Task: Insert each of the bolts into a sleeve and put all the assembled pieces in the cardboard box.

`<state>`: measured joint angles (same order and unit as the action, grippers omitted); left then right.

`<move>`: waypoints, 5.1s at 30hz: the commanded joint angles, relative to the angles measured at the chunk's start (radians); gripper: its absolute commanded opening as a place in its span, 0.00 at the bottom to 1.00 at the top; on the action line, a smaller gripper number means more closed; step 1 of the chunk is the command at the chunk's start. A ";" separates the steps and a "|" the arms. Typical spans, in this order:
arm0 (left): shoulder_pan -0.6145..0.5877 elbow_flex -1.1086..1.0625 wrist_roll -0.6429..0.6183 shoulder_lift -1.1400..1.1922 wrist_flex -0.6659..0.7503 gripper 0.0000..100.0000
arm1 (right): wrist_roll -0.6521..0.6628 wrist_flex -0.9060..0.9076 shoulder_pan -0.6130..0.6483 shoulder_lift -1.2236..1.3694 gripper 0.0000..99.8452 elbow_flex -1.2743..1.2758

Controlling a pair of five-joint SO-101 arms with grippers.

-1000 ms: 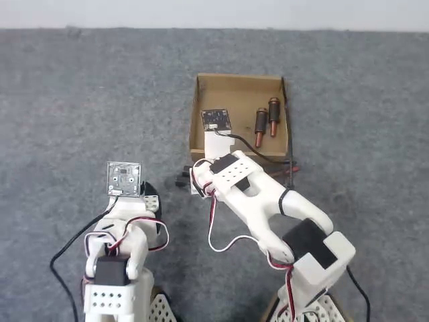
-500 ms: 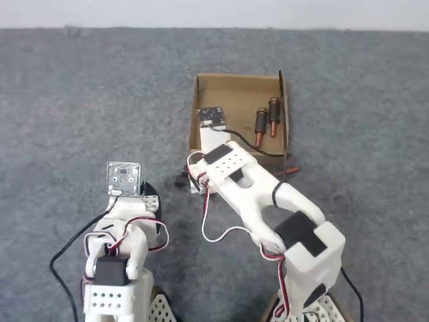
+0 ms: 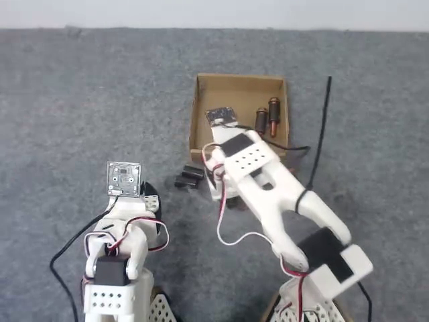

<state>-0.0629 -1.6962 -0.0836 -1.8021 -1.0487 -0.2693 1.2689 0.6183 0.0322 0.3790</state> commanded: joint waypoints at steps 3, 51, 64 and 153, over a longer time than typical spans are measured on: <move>0.005 0.012 0.009 -0.018 0.029 0.01 | 0.034 -0.016 -0.131 -0.163 0.01 0.084; -0.141 0.268 0.394 -0.018 -0.012 0.01 | 0.189 -0.262 -0.832 -0.349 0.01 0.580; -0.138 0.638 0.393 -0.017 -0.230 0.01 | 0.190 -0.303 -0.800 -0.349 0.01 0.609; 0.764 1.233 0.540 1.907 0.361 0.12 | 0.242 -0.367 -1.142 -0.349 0.01 0.614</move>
<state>0.7104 -0.4856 0.4473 0.0790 -0.7449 -0.0545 0.9099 -0.5355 -0.2900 0.9912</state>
